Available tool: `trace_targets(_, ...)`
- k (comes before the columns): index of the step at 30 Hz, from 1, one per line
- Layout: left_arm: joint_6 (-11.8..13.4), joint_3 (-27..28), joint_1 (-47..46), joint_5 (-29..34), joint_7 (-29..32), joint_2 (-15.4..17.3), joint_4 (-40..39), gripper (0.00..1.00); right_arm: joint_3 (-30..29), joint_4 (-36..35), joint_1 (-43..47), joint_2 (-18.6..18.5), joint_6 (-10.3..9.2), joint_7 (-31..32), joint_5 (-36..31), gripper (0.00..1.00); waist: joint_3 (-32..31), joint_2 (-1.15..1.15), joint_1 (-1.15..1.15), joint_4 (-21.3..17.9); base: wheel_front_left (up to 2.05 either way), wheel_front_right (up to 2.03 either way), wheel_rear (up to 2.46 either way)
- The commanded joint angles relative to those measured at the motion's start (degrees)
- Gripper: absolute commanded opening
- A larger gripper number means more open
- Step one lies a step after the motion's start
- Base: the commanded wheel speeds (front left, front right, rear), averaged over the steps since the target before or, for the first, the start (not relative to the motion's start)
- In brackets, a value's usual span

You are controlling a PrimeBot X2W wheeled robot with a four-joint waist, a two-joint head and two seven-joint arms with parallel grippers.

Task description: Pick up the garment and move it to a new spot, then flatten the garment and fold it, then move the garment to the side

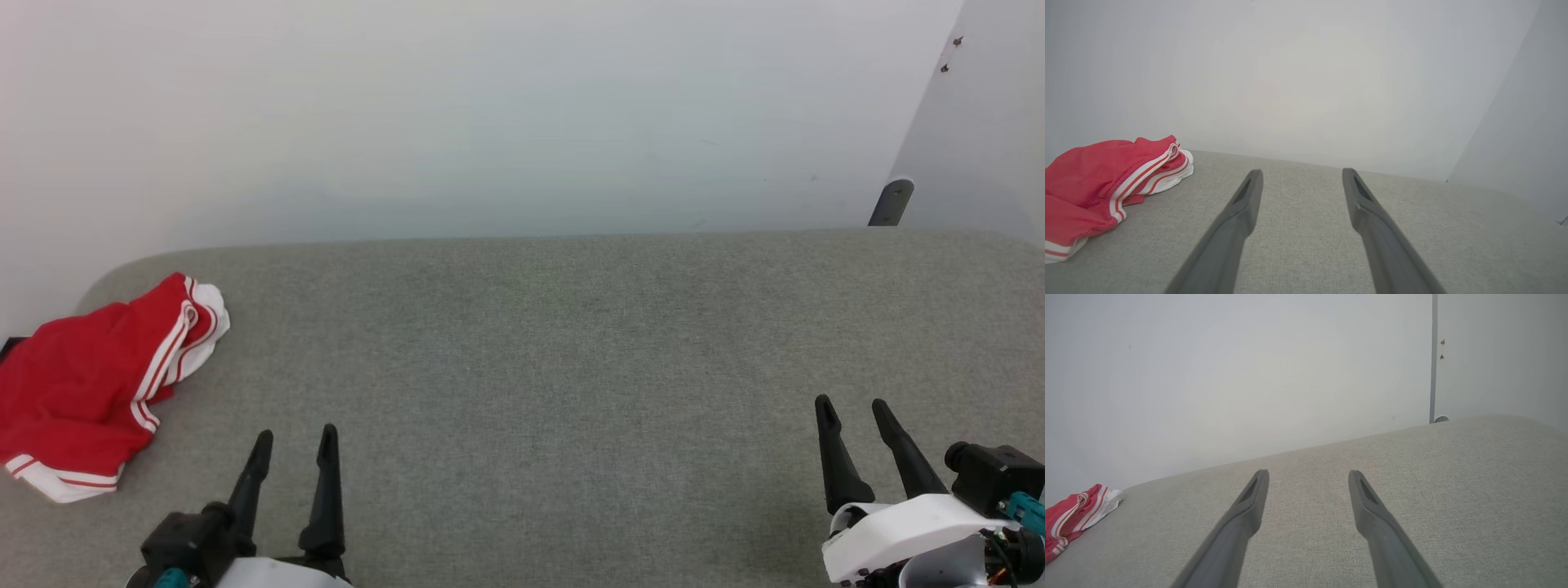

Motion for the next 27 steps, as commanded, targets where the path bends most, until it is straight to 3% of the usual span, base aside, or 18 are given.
trace_targets(1,0.0,-0.1,0.4,1.2,-0.4,0.2,-0.5,1.0,0.2,-0.5,0.0,0.1,0.04,-0.4,-1.4,1.0,-0.1,0.0,0.0,0.0,0.0,0.0,0.0)
trace_targets(27,0.1,-0.7,1.7,8.3,-2.4,0.6,-1.9,1.0,0.6,-1.7,1.0,0.1,0.04,-1.3,-9.0,1.0,-0.5,0.0,0.0,0.0,0.0,0.0,0.0)
